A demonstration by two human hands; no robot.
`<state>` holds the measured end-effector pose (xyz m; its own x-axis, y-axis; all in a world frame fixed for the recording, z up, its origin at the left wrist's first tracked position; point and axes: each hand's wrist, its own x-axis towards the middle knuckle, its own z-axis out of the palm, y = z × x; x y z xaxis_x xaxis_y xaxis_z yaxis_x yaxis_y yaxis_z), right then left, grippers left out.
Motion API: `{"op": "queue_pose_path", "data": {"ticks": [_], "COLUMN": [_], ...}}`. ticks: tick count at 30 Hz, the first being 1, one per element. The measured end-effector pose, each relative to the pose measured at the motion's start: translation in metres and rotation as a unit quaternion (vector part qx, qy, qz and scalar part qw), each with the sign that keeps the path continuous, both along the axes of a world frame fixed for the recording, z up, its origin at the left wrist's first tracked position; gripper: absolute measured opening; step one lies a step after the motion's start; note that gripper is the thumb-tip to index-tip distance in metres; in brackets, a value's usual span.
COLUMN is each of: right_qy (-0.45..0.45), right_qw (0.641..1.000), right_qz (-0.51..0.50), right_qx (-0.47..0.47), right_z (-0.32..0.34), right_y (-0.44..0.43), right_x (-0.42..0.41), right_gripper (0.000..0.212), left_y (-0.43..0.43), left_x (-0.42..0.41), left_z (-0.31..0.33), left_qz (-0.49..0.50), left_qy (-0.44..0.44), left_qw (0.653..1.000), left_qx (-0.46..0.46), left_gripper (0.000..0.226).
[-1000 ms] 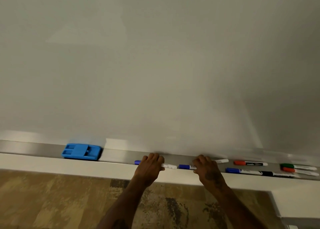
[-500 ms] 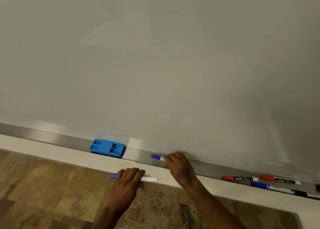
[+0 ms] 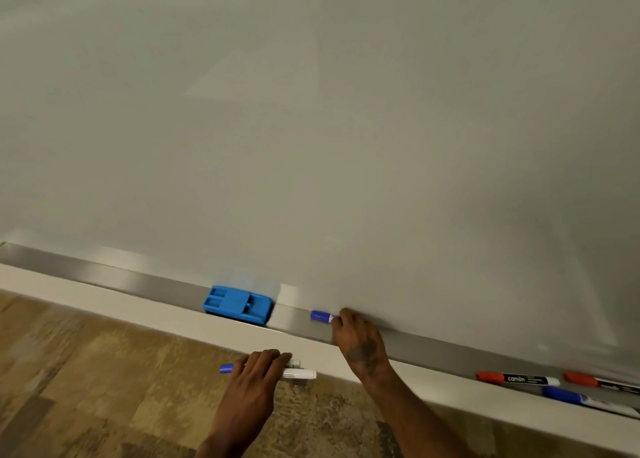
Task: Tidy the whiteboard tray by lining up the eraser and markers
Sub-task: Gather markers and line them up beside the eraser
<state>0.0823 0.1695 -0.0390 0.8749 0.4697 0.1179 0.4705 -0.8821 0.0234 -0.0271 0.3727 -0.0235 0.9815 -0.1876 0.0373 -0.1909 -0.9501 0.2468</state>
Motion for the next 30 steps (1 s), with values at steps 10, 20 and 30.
{"op": "queue_pose_path", "data": {"ticks": [10, 20, 30], "right_qy": [0.314, 0.273, 0.171], "right_qw": [0.874, 0.836, 0.852], "right_qz": [-0.010, -0.117, -0.187], "right_qx": [0.370, 0.461, 0.458], "right_z": [0.049, 0.035, -0.002], "right_y": [-0.025, -0.054, -0.074], "right_x": [-0.037, -0.015, -0.018], "right_gripper": [0.034, 0.021, 0.013], "left_y": [-0.040, -0.060, -0.009], "left_x": [0.026, 0.050, 0.024], "left_z": [0.017, 0.018, 0.001], "left_qz": [-0.052, -0.114, -0.012], "left_qy": [-0.029, -0.076, 0.001], "left_qw": [0.998, 0.991, 0.999], "left_qx": [-0.027, -0.001, -0.050], "left_gripper": [0.066, 0.078, 0.044]}}
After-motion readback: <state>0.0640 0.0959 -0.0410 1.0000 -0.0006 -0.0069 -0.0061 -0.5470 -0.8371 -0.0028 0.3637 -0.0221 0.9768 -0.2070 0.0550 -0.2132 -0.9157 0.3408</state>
